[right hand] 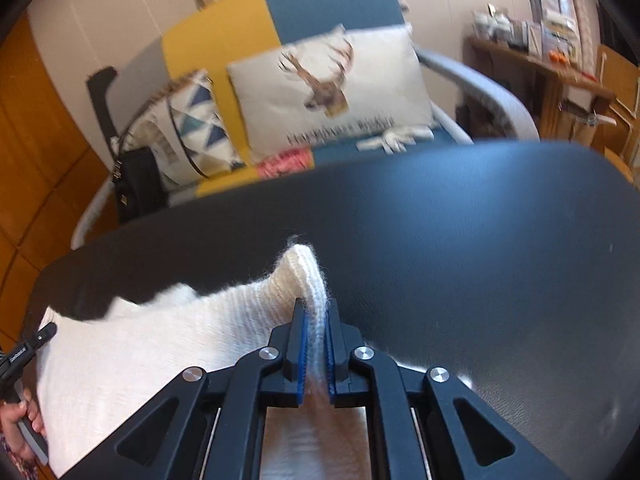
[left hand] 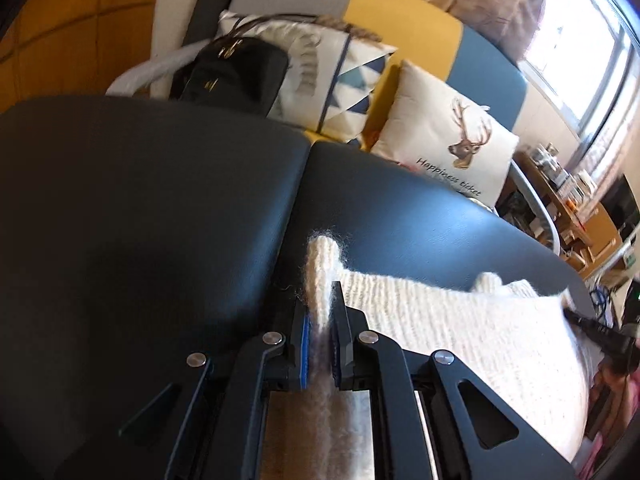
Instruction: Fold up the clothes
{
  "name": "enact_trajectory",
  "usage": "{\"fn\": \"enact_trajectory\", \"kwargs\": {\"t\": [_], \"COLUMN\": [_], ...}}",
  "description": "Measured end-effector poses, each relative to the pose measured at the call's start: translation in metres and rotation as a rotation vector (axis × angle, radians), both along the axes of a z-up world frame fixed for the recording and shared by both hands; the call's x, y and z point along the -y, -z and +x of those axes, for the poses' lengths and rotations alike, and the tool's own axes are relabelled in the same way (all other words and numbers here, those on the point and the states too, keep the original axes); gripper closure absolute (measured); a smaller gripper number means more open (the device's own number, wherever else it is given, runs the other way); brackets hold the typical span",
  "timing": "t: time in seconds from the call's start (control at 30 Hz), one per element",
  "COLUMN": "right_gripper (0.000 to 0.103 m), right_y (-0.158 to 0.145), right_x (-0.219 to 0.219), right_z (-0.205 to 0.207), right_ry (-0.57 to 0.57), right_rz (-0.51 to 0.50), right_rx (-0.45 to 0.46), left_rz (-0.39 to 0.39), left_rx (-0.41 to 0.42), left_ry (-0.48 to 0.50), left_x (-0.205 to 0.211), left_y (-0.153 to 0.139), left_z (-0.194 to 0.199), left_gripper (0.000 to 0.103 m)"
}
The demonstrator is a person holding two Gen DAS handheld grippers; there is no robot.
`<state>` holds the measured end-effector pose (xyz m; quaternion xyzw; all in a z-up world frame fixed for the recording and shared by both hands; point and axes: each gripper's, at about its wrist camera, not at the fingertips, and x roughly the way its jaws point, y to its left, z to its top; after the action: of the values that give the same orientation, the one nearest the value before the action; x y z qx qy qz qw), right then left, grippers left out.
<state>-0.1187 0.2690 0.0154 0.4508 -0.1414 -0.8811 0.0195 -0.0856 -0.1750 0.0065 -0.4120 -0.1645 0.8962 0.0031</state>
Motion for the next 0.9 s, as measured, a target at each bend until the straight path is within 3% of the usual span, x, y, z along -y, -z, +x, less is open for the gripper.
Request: {"fn": "enact_trajectory", "kwargs": {"t": [0.07,0.1,0.3,0.37,0.5,0.63,0.77,0.83,0.9], "right_gripper": [0.090,0.080,0.076,0.075,0.075,0.072,0.072,0.072,0.072], "right_y": [0.010,0.014,0.018,0.004,-0.045,-0.061,-0.045,-0.031,-0.017], "right_x": [-0.006,-0.009,-0.027,-0.035,-0.030,0.017,0.082,0.109,0.130], "right_z": [0.003,0.004,0.008,0.018,0.057,0.076,0.071,0.065,0.060], "right_ry": [0.036,0.053,0.051,0.077,0.096,-0.026,-0.206,-0.272,-0.324], "right_rz": [-0.017,-0.025,-0.142,-0.132,-0.027,0.008,0.128,0.220,0.299], "right_rx": [0.000,0.000,0.006,-0.019,-0.186,-0.227,-0.181,-0.151,-0.123], "left_rz": [0.017,0.021,0.084,0.082,0.047,0.027,-0.126,-0.234,-0.263], "left_rx": [0.014,0.020,0.066,0.045,-0.117,-0.137,-0.075,-0.024,-0.028], "left_ry": [-0.022,-0.031,-0.088,-0.144,-0.254,-0.127,0.068,0.091,0.096], "left_x": [0.004,0.005,0.021,0.030,0.031,-0.022,-0.095,-0.113,-0.114], "left_y": [0.005,0.006,0.004,-0.011,-0.055,-0.061,-0.033,-0.013,-0.001], "left_z": [0.000,0.000,0.003,0.015,0.053,0.055,0.043,0.036,0.037], "left_gripper": [0.090,0.088,0.082,0.082,0.081,0.077,0.077,0.077,0.077]}}
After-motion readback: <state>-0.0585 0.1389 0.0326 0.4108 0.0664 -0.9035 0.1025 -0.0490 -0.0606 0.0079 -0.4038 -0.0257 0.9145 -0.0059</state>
